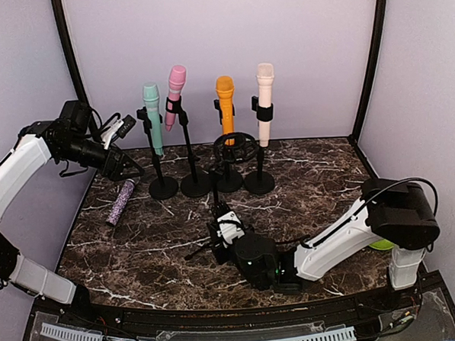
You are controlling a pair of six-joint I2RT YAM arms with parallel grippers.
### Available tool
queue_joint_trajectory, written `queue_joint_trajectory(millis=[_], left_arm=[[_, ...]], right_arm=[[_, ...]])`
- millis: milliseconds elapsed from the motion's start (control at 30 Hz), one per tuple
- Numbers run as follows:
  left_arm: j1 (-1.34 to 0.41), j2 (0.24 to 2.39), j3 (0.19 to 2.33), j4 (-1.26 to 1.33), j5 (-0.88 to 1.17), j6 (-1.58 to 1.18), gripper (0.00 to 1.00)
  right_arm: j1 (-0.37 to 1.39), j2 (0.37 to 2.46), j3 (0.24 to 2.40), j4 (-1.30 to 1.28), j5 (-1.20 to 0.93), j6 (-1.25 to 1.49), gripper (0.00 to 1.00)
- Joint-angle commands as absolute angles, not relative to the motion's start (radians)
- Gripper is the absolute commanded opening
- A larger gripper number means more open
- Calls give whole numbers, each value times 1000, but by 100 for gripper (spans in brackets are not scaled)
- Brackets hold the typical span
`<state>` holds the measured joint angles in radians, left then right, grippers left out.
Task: Remove the microphone from the stand
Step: Adjust the microphone stand at the center of the board.
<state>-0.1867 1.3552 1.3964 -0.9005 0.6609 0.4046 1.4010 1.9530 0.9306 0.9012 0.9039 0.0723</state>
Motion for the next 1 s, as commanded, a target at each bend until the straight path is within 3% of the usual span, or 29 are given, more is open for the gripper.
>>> queue_joint_trajectory(millis=[0,100,300,533,633,700,867,967], left_arm=[[-193,1311,1378,-932,662,426,78],[-192,1295,1360,-943,665,454,78],[-193,1260,1335,-963,685,488,78],[-196,1242,1332,-952,701,487,77],[-202,1253,1347,-948,715,470,77],[-209,1260,1360,-938,732,453,77],[-222,1283,1374,-904,782,418,78],[-226,1298,1379,-908,779,426,78]], right_arm=[[1374,1855,835,1024,549,-54,17],[1325,1813,819,945,338,-34,23],[1228,1824,836,866,3,-104,47],[1097,1896,877,886,-277,-156,58],[1076,1894,904,826,-270,-181,60],[1077,1865,884,831,-197,-178,72],[1139,1762,828,766,113,-69,90],[1232,1774,915,535,409,9,97]])
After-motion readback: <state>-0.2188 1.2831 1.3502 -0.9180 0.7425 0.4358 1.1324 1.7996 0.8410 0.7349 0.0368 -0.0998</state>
